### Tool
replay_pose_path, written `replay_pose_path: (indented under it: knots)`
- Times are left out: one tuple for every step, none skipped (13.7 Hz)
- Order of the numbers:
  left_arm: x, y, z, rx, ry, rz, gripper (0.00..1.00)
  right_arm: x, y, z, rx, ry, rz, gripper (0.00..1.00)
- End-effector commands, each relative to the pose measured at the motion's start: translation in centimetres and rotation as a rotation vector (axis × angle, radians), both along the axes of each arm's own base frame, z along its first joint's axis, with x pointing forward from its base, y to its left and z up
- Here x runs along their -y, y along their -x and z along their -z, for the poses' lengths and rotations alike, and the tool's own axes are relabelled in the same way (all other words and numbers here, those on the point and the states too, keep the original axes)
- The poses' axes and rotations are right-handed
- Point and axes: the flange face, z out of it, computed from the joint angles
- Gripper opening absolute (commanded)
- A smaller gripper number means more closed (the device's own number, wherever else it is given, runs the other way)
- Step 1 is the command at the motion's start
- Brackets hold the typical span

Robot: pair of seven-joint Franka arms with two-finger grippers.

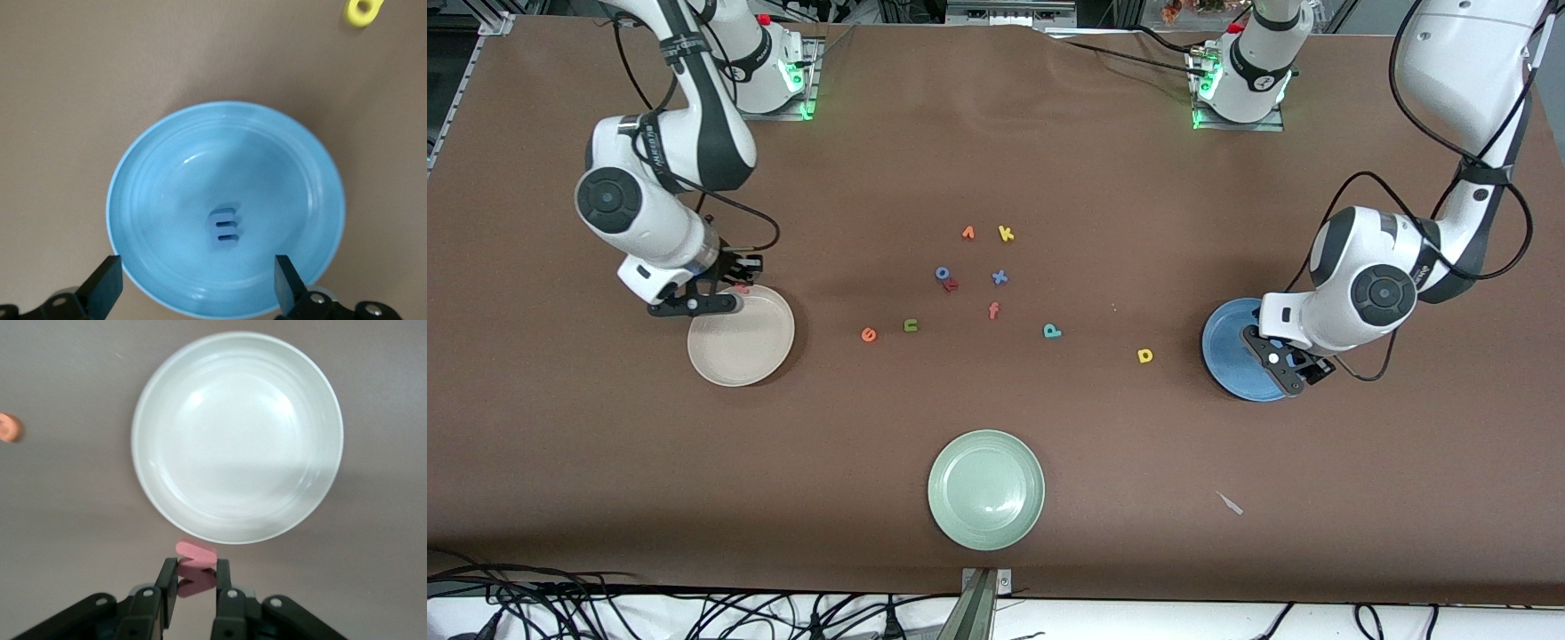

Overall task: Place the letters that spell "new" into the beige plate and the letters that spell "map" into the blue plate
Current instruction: 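Drop E in blue plate with the left gripper while the right gripper drops w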

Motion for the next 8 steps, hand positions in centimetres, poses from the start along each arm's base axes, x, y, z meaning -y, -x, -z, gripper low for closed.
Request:
replay_pose_path:
  knots:
    - [2.8, -0.3, -3.0, -0.012, -0.014, -0.112, 1.00, 1.8, 2.9, 2.7, 0.070, -0.024, -0.056, 0.24]
    - [3.8, -0.5, -3.6, 0.001, -0.014, -0.170, 1.00, 1.9, 2.9, 3.7, 0.085, -0.015, -0.064, 0.25]
    - [5.4, -0.5, -4.1, 0.016, -0.009, -0.235, 1.00, 2.0, 2.6, 4.6, 0.096, -0.002, -0.066, 0.26]
    - [6.7, -0.4, -4.3, 0.020, 0.007, -0.330, 1.00, 2.1, 2.2, 5.3, 0.124, 0.009, -0.070, 0.26]
    - [7.9, -0.2, -4.4, 0.019, 0.014, -0.418, 1.00, 2.1, 1.9, 6.1, 0.148, 0.019, -0.077, 0.26]
    - [8.9, -0.2, -4.4, 0.021, 0.019, -0.493, 1.00, 2.2, 1.8, 6.8, 0.157, 0.026, -0.077, 0.30]
    - [10.0, -0.3, -4.8, 0.026, 0.029, -0.556, 1.00, 2.2, 1.7, 7.0, 0.164, 0.028, -0.075, 0.35]
    - [11.8, 0.1, -4.3, 0.025, 0.029, -0.592, 1.00, 2.2, 1.7, 7.1, 0.165, 0.028, -0.073, 0.46]
